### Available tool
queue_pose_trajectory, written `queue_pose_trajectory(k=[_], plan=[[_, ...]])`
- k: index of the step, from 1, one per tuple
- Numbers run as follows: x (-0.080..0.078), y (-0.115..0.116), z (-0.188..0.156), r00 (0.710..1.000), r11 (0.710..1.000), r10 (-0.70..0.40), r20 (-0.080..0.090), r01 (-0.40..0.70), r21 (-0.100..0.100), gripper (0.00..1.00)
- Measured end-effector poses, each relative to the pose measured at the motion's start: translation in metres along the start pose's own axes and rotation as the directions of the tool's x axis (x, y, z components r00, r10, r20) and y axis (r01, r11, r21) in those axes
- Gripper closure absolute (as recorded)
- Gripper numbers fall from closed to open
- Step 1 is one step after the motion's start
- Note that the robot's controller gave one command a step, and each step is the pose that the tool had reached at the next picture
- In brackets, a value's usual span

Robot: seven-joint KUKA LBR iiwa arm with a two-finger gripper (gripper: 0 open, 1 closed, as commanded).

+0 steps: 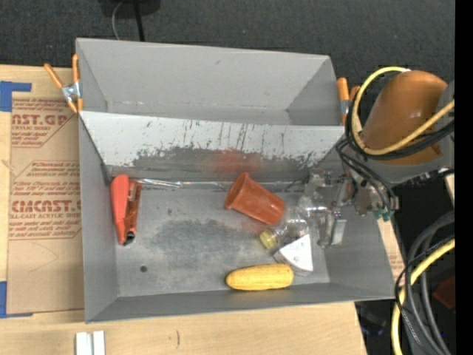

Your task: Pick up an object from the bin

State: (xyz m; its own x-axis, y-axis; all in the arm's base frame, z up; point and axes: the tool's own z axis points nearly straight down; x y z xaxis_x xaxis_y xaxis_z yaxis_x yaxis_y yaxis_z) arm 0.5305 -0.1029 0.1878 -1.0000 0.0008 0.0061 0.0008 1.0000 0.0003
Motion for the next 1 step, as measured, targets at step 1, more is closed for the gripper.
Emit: queue_pose_trajectory(k=[1], plan=[[-0.0017,0.0005,-0.0045,1.000,1.000,-0.002,0.008,0.002,0.001,0.00]])
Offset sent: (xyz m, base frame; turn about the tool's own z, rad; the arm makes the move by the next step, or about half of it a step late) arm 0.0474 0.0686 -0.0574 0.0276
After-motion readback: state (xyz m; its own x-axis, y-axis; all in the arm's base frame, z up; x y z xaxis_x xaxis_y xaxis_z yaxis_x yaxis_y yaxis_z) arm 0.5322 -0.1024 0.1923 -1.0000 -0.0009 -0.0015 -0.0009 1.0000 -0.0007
